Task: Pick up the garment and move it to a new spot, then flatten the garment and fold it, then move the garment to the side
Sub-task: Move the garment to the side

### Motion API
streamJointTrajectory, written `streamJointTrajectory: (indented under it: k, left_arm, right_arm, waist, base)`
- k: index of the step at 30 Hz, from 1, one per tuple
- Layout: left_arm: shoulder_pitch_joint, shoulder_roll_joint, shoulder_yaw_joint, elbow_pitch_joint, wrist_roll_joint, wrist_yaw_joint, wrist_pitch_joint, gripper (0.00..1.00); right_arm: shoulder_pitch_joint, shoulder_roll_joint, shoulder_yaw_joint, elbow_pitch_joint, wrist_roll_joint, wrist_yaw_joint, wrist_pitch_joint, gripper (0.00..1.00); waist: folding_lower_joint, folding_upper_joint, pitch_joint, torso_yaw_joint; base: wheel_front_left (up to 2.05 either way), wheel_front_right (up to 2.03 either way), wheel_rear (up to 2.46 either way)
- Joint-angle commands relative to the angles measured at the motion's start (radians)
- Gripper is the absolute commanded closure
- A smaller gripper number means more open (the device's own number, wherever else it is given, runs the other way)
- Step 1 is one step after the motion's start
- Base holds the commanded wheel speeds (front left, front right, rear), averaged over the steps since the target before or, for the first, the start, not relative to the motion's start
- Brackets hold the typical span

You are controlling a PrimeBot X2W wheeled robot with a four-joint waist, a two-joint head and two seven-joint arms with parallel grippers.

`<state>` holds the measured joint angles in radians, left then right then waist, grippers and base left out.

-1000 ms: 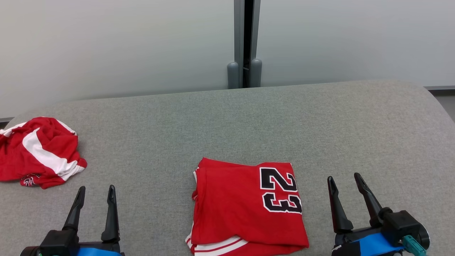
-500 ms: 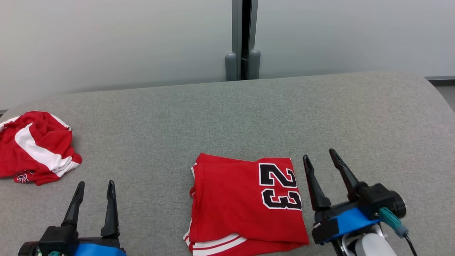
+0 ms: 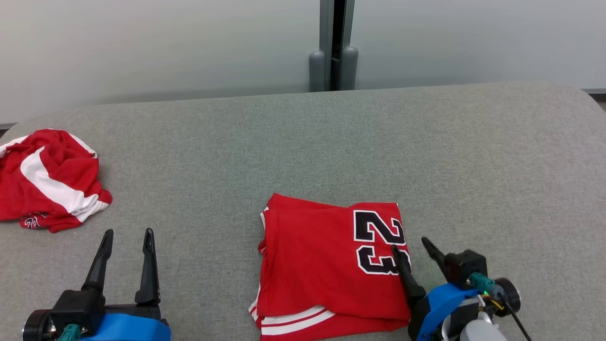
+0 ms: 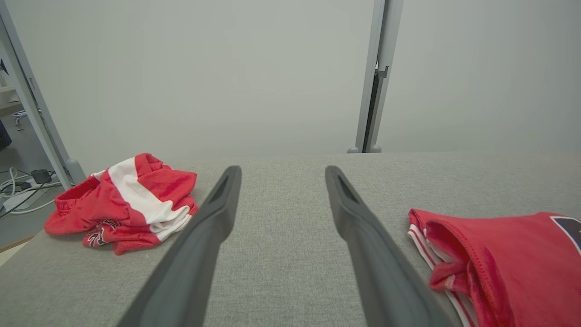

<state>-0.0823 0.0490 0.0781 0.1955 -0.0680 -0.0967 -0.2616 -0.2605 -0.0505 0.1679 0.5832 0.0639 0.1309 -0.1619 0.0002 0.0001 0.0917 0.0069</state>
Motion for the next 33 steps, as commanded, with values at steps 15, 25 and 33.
streamJointTrajectory:
  k: [15, 25, 33]
  left_arm:
    - [-0.043, 0.003, -0.008, 0.013, -0.005, -0.003, -0.005, 0.0]
    - [-0.057, 0.003, -0.006, -0.005, -0.01, 0.003, -0.005, 0.0]
    - [-0.095, 0.003, -0.015, -0.027, -0.006, -0.005, -0.004, 0.0]
  right_arm:
    - [-0.084, 0.001, 0.165, 0.293, 0.13, 0.0, -0.064, 0.8]
    - [-0.202, -0.032, 0.087, 0.333, 0.101, -0.001, -0.102, 1.0]
    - [-0.267, -0.117, -0.014, 0.286, 0.065, -0.001, -0.104, 1.0]
  waist:
    - [-0.0002, -0.0001, 0.035, 0.001]
    - [-0.0002, -0.0001, 0.075, -0.023]
    - [-0.0002, -0.0001, 0.15, -0.104]
  base:
    - [0.0, 0.0, 0.0]
    - [0.0, 0.0, 0.0]
    - [0.0, 0.0, 0.0]
